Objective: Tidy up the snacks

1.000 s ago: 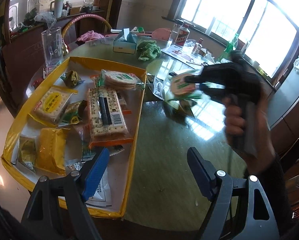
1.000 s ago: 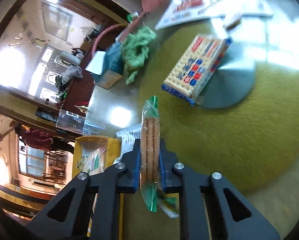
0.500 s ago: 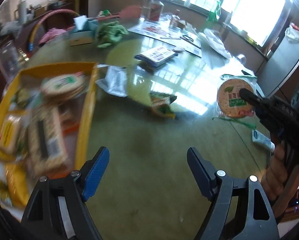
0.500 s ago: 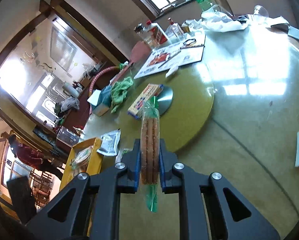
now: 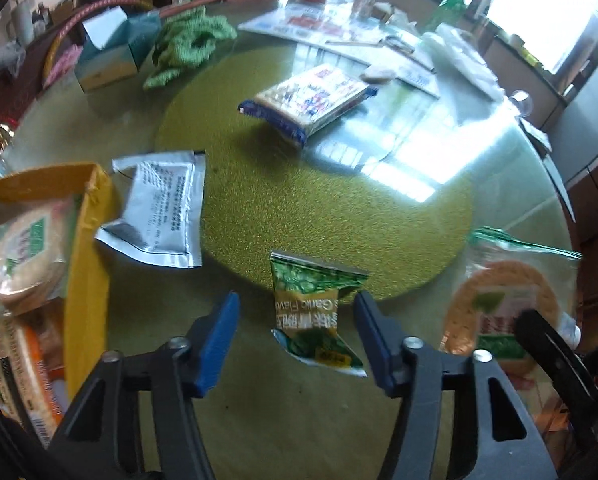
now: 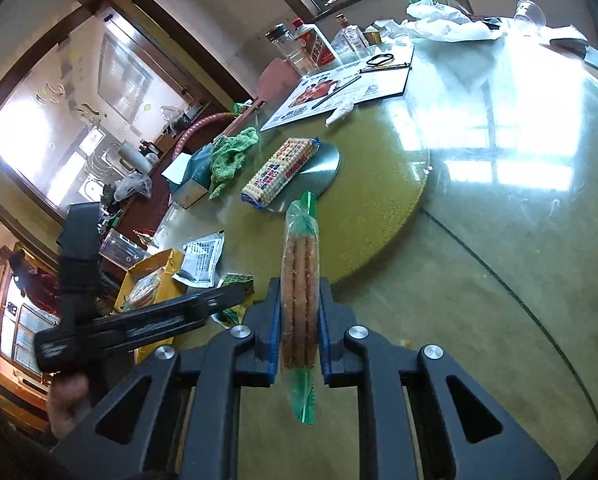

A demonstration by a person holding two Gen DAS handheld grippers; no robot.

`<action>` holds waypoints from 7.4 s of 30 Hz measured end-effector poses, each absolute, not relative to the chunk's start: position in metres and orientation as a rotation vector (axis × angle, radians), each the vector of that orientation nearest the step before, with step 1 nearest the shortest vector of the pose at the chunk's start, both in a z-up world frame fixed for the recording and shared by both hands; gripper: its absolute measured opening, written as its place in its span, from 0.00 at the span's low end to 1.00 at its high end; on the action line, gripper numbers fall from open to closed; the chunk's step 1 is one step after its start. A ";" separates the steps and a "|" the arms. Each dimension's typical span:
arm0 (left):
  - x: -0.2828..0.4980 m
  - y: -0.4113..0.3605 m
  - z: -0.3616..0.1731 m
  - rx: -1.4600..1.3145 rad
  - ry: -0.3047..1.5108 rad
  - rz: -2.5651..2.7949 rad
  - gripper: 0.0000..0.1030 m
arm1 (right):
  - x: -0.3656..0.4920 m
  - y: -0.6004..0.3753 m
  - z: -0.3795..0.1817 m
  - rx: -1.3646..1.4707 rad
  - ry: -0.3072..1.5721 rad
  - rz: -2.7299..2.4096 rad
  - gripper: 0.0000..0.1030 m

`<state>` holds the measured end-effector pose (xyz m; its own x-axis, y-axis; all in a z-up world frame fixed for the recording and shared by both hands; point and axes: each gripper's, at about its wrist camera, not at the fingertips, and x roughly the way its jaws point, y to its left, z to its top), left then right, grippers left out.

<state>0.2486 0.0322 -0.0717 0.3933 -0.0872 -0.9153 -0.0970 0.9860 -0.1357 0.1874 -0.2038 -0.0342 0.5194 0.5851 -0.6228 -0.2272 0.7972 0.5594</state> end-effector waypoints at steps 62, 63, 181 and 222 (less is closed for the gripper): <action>0.034 0.252 -0.028 -0.299 0.901 0.426 0.66 | 0.102 0.037 -0.014 0.234 1.050 0.961 0.78; 0.030 0.245 -0.022 -0.294 0.884 0.436 0.66 | 0.101 0.025 -0.009 0.238 1.038 0.969 0.78; 0.024 0.269 -0.021 -0.552 0.815 0.283 0.02 | 0.140 0.018 0.033 -0.151 0.916 0.748 0.54; -0.009 0.183 0.001 -0.135 0.784 0.499 0.77 | 0.024 0.028 0.015 -0.226 0.885 0.700 0.86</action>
<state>-0.0094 0.1835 0.0009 0.5989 0.3795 -0.7052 -0.4778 0.8760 0.0656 0.0241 0.0276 0.0150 0.4305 0.4661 -0.7729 -0.6453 0.7577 0.0975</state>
